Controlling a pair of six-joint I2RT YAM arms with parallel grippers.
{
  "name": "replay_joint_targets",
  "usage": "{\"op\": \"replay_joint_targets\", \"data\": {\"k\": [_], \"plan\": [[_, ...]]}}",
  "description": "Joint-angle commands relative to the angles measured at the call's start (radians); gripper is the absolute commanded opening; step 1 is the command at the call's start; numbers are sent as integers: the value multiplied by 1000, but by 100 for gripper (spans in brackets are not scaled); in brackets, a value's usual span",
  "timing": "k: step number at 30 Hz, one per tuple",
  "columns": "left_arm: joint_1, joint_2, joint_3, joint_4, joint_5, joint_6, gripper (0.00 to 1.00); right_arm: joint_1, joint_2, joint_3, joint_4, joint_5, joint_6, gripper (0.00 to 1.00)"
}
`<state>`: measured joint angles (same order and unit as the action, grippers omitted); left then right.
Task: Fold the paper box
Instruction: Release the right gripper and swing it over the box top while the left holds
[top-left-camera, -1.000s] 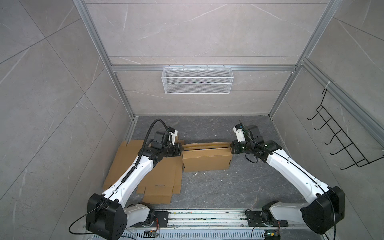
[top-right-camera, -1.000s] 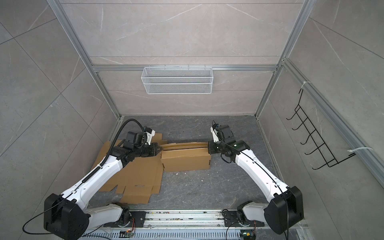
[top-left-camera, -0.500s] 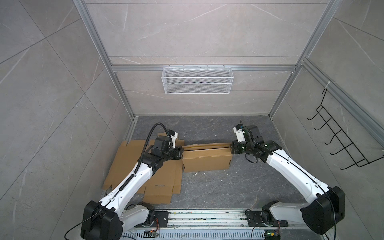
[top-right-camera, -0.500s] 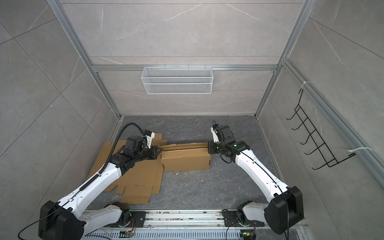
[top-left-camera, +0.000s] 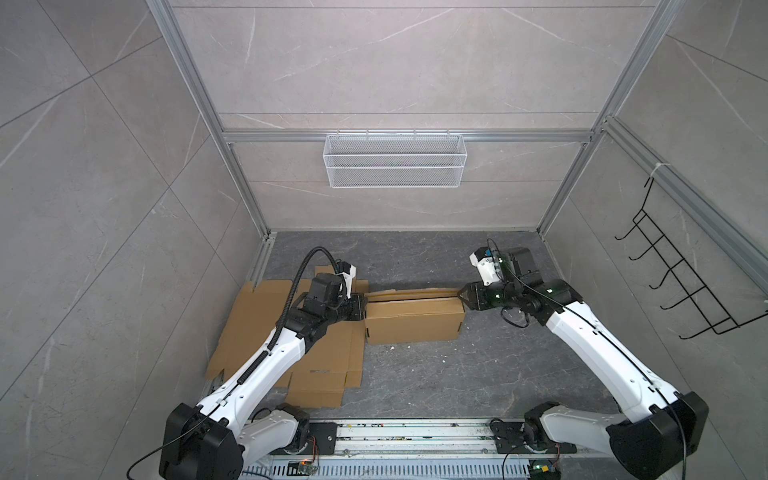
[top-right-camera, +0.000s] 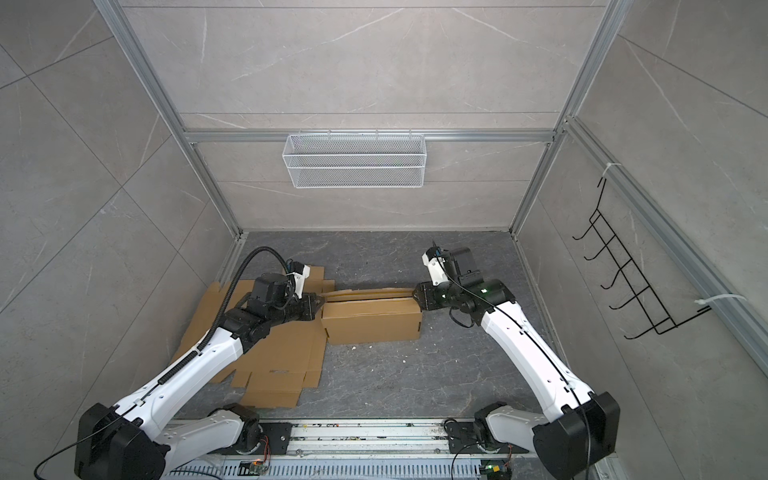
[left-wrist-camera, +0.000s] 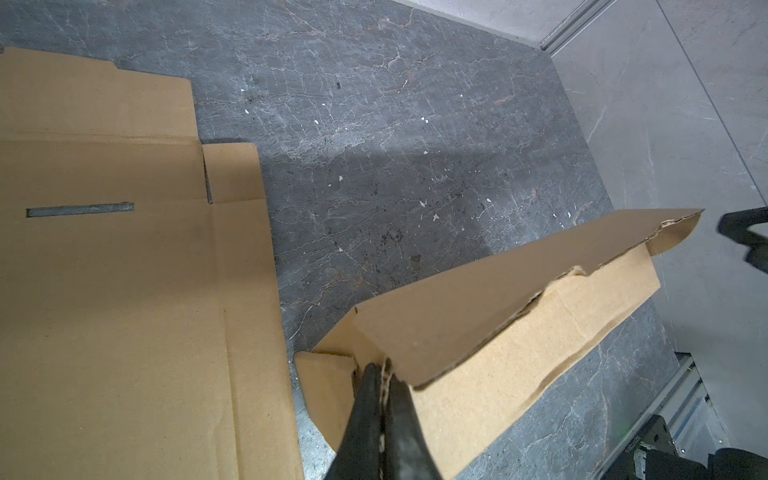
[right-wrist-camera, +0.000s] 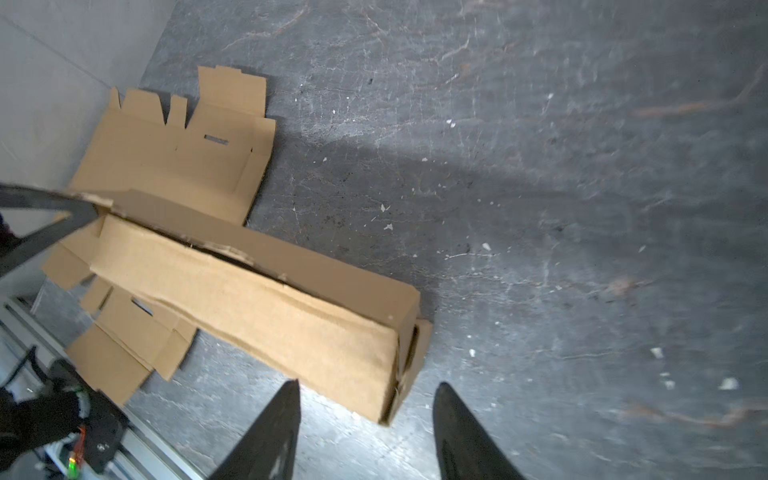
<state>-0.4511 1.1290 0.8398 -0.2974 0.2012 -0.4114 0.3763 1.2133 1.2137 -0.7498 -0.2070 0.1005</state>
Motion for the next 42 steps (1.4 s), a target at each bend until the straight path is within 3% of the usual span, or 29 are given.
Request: {"op": "replay_joint_targets", "data": {"k": [1, 7, 12, 15, 21, 25, 33, 42], "plan": [[-18, 18, -41, -139, 16, 12, 0, 14, -53, 60, -80, 83, -207, 60], [-25, 23, -46, -130, 13, 11, 0, 217, 41, 152, -90, 207, -481, 80], [-31, 28, -49, -125, 10, 14, 0, 354, 189, 225, -44, 277, -632, 82], [-33, 27, -52, -123, 7, 16, 0, 393, 264, 254, -15, 262, -694, 85], [-34, 20, -50, -124, 5, 21, 0, 395, 396, 334, 0, 183, -725, 91], [-37, 19, -50, -124, 3, 22, 0, 395, 474, 403, -99, 118, -746, 94], [-36, 20, -53, -124, 1, 28, 0, 395, 482, 376, -104, 99, -738, 93], [-36, 17, -49, -123, 6, 31, 0, 442, 457, 232, 48, 291, -774, 87]]}}
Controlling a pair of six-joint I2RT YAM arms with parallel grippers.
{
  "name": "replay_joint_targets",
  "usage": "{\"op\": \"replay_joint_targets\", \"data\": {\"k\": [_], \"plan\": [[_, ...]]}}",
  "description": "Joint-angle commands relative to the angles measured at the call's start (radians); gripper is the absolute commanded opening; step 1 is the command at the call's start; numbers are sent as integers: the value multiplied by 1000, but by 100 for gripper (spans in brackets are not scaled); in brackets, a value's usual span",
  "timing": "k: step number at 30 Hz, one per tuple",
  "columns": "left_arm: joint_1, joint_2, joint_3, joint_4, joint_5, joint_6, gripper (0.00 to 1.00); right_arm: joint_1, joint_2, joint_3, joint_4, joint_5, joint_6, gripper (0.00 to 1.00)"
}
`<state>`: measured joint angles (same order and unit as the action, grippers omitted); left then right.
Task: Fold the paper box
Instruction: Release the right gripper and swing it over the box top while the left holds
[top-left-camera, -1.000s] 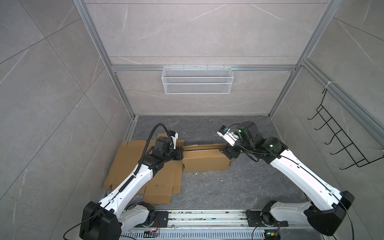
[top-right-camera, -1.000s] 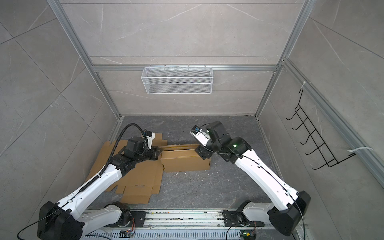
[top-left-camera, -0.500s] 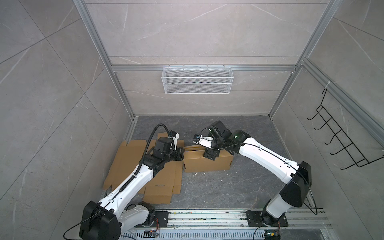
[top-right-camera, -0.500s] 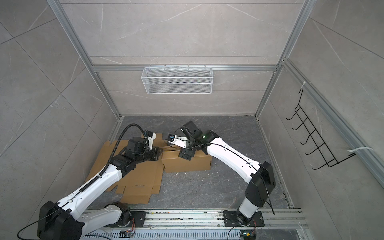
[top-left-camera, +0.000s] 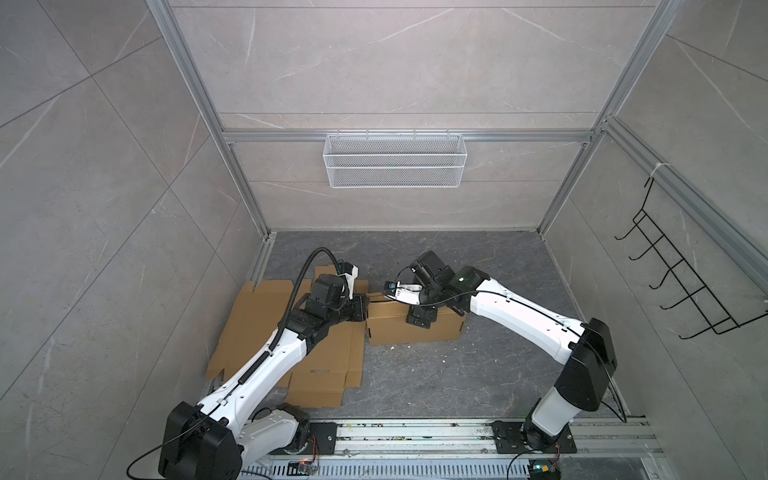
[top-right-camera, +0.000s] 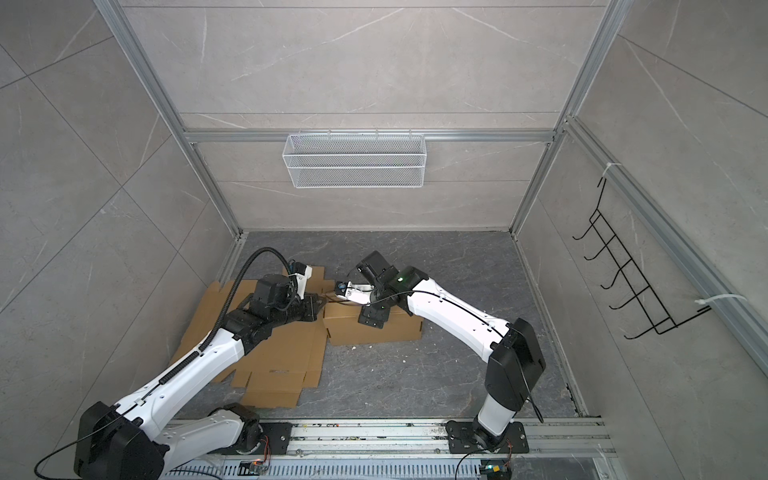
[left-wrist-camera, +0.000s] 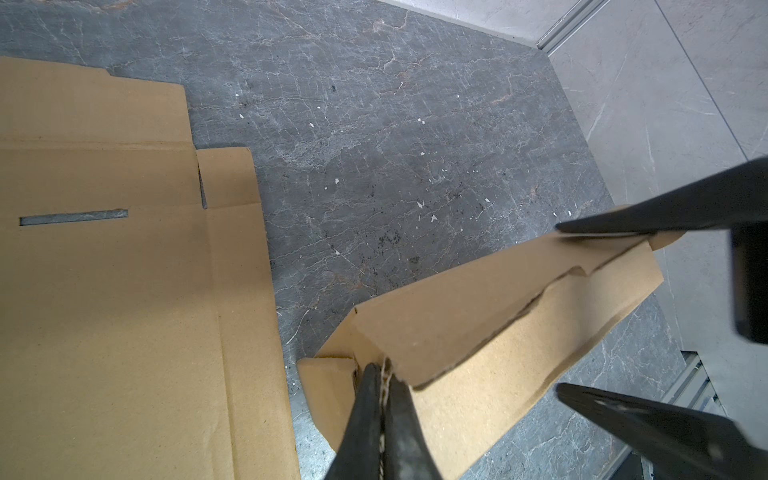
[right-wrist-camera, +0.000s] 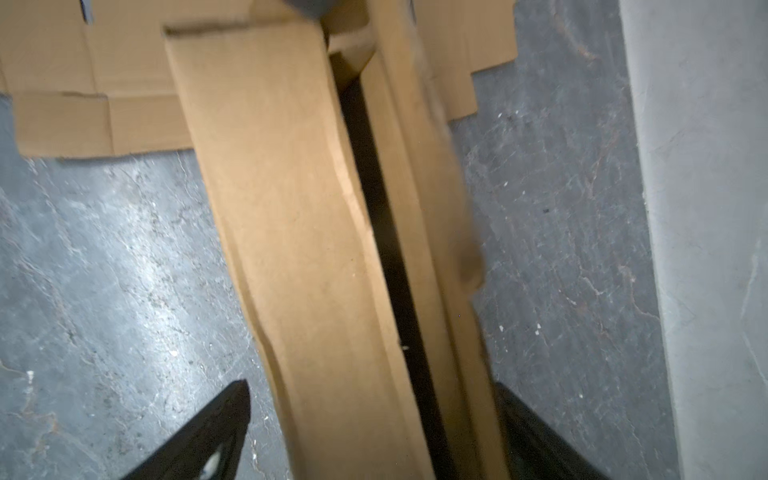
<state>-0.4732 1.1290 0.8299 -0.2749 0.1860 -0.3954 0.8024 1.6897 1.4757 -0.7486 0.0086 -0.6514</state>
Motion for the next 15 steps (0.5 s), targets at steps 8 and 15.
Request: {"op": "replay_joint_targets", "data": {"k": [8, 15], "plan": [[-17, -15, -37, -135, 71, 30, 12, 23, -36, -76, 104, 113, -7, 76], [-12, -100, -24, -157, 119, 20, 44, 21, -44, -131, 130, 122, 19, 63]]}}
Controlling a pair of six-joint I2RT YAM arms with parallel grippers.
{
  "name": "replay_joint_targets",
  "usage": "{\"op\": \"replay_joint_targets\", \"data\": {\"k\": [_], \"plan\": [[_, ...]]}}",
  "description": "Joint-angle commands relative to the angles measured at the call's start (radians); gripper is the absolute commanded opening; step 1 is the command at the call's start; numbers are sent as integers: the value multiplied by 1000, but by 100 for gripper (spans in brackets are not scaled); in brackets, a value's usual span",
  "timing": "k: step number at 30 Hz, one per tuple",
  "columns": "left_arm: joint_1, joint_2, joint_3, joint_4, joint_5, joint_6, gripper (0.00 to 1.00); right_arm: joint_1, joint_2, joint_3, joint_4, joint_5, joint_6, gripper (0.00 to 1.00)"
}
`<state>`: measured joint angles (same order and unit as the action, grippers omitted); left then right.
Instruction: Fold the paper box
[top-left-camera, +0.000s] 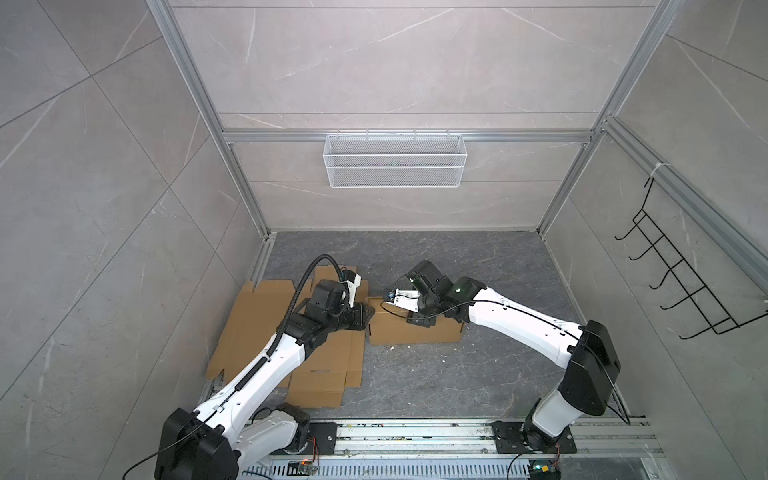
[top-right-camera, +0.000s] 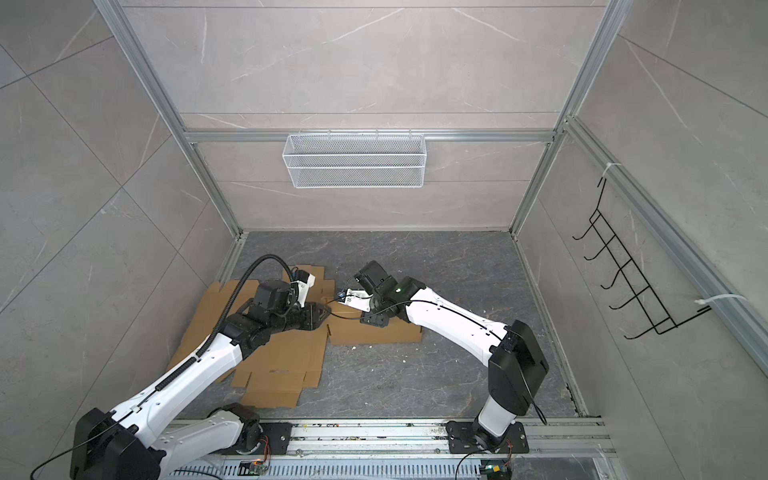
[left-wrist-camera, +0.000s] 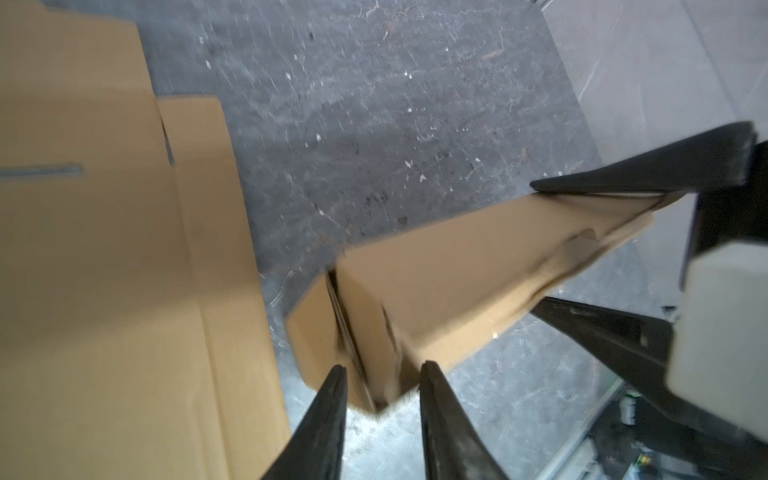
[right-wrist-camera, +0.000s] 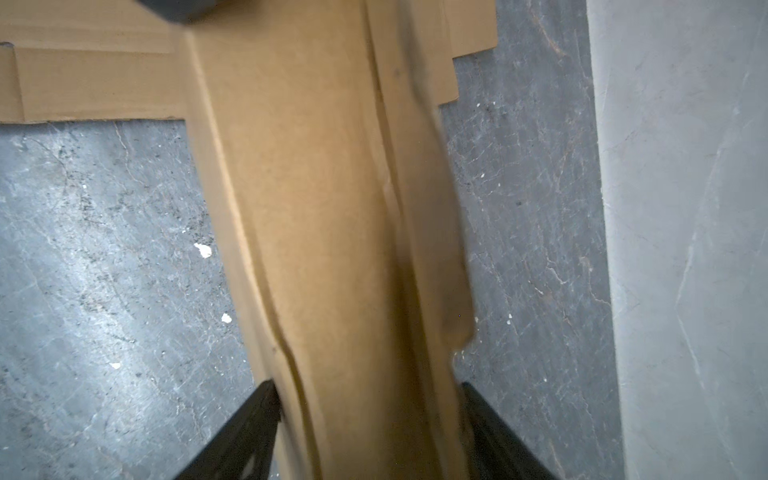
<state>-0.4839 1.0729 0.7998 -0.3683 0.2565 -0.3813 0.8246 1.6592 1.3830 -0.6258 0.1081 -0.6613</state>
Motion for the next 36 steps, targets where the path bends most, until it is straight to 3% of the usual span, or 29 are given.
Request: {"op": "replay_joint_targets", "data": {"k": [1, 5, 9, 13, 16, 31, 36], "plan": [[5, -57, 12, -74, 55, 7, 49, 0, -16, -45, 11, 27, 30, 62], [61, -94, 38, -92, 136, -26, 58, 0, -26, -65, 26, 35, 35, 58], [197, -118, 55, -44, 253, -145, 67, 10, -46, -95, 60, 57, 43, 55], [319, -54, 87, 34, 383, -270, 68, 25, -68, -140, 104, 90, 47, 53], [358, 33, 96, 126, 483, -361, 69, 35, -78, -164, 129, 108, 57, 53], [330, 305, 155, 250, 610, -370, 71, 60, -72, -179, 143, 131, 74, 53], [326, 386, 178, 274, 694, -368, 63, 64, -70, -183, 150, 153, 65, 53]]}}
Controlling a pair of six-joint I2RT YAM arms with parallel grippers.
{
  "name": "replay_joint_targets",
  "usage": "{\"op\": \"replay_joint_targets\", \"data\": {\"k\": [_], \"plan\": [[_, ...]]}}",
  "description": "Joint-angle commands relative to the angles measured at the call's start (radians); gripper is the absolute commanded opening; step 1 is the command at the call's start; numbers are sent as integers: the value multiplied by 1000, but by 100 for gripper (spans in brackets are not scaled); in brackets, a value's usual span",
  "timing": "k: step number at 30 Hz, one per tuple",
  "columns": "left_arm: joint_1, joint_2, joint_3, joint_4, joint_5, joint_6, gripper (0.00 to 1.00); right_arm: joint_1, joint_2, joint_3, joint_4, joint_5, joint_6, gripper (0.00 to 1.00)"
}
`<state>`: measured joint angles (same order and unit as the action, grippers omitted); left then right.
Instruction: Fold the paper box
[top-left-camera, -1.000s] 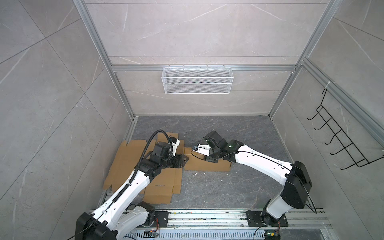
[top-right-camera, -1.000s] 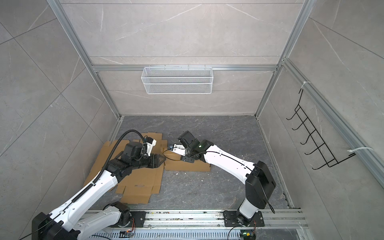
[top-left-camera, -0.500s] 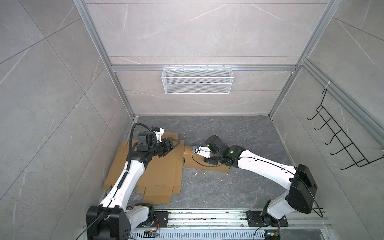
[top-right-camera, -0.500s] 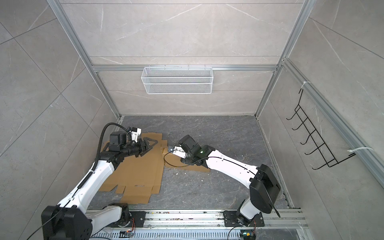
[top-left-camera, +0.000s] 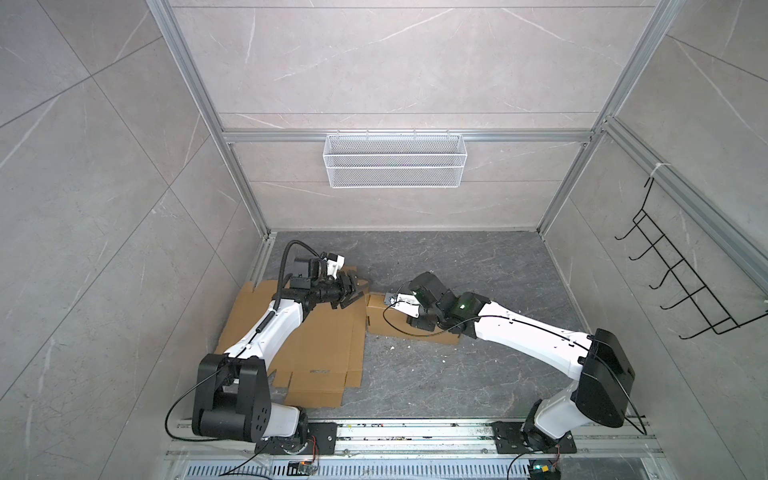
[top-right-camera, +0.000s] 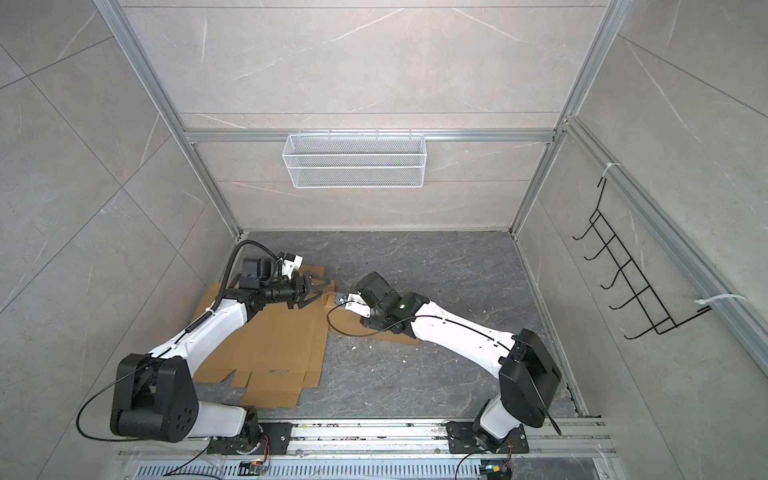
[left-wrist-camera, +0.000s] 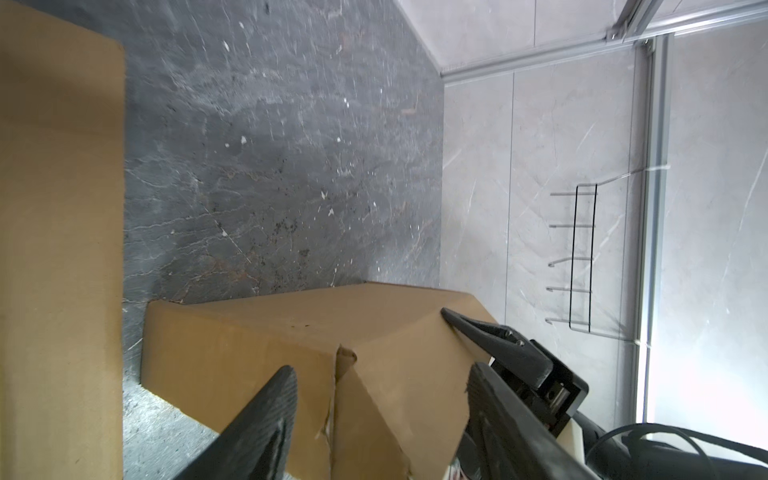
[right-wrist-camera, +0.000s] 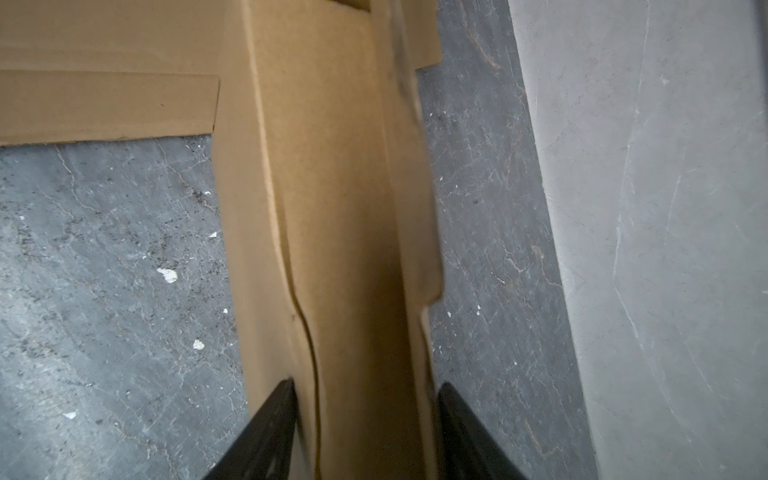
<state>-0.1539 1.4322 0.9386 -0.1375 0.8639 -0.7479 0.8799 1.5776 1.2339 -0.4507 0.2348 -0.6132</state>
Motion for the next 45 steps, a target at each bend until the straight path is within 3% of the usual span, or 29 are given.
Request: {"op": "replay_joint_targets", "data": {"k": [1, 9, 15, 21, 25, 29, 32, 41, 45], "plan": [[-4, 33, 40, 31, 97, 5, 60, 10, 10, -33, -23, 34, 15, 53], [-9, 43, 36, -176, 133, 151, 42, 13, 15, -48, -4, 62, 9, 52], [-8, 47, 47, -348, 29, 302, 31, 13, 18, -53, -4, 69, 9, 52], [-22, 65, 102, -440, -41, 380, 31, 14, 21, -52, -11, 75, 6, 52], [-33, 12, 137, -355, 12, 281, 52, 16, 25, -53, -6, 75, 10, 51], [-65, -2, 139, -251, 61, 200, 57, 19, 34, -52, -5, 76, 16, 51], [-69, 11, 127, -275, 55, 240, 56, 21, 36, -50, -5, 77, 18, 51], [-56, 117, 29, -389, -37, 417, 32, 19, 35, -36, -16, 60, 21, 53], [-55, 126, 45, -408, -72, 435, 31, 18, 13, -9, -28, 27, 49, 60]]}}
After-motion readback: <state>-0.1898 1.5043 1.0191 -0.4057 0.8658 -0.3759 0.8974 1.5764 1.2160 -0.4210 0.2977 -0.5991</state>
